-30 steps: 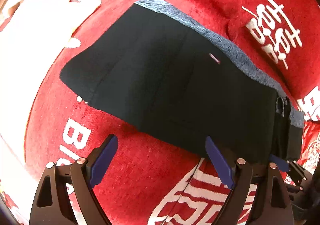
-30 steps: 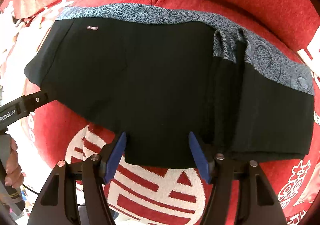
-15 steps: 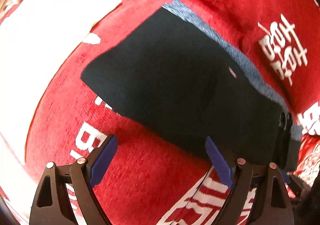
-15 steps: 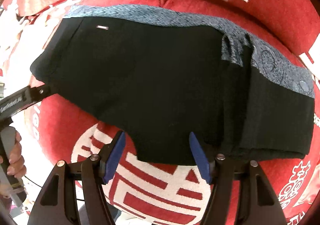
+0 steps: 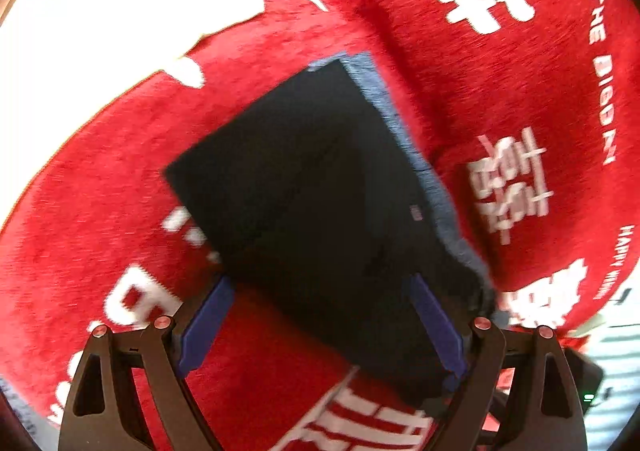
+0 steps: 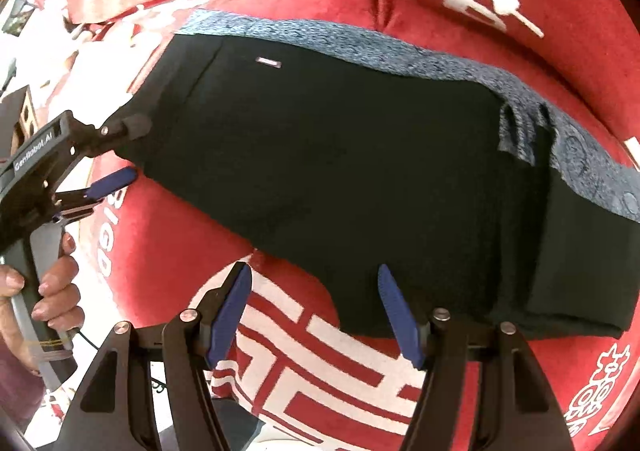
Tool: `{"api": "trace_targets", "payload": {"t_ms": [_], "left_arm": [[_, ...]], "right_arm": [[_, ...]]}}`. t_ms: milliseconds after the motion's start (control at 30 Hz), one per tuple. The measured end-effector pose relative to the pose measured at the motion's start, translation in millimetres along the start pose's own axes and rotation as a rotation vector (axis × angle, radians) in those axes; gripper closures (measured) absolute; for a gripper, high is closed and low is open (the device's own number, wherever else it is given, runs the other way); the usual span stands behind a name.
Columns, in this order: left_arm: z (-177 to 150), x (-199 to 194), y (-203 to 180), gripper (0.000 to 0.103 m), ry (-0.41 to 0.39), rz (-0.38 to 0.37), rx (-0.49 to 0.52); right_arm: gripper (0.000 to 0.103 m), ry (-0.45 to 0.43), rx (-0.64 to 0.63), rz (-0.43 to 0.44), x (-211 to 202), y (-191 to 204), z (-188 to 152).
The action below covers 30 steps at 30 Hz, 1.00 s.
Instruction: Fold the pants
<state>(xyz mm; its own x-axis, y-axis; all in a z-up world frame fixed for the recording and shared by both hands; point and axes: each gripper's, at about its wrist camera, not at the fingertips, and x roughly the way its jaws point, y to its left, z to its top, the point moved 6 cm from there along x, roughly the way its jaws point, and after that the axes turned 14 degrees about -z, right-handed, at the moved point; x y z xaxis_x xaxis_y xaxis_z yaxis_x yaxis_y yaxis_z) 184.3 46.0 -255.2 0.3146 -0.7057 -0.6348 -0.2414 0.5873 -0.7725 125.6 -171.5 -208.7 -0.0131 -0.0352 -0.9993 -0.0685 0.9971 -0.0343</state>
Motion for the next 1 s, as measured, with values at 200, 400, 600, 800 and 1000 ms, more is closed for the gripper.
{"api": "trace_targets", "payload": {"t_ms": [200, 400, 600, 800, 1000], "left_arm": [[1.6, 10.9, -4.1, 0.013, -0.019, -0.099, -0.042], [8.4, 17.0, -0.2, 0.002, -0.072, -0.168, -0.086], [10.3, 18.9, -29.7, 0.002, -0.084, -0.094, 0.018], [12.9, 35.7, -9.1, 0.023, -0.071, 0.095, 0.014], [13.7, 32.8, -8.0, 0.063, -0.065, 0.198, 0.11]], "right_arm": [[0.033, 0.003, -0.006, 0.013, 0.9, 4.7, 0.9], [0.033, -0.003, -0.014, 0.025, 1.0, 10.2, 3.2], [0.033, -0.02, 0.01, 0.047, -5.3, 7.0, 5.7], [0.033, -0.027, 0.063, 0.032, -7.4, -14.0, 12.1], [0.033, -0.028, 0.099, 0.016, -8.9, -32.7, 19.7]]}}
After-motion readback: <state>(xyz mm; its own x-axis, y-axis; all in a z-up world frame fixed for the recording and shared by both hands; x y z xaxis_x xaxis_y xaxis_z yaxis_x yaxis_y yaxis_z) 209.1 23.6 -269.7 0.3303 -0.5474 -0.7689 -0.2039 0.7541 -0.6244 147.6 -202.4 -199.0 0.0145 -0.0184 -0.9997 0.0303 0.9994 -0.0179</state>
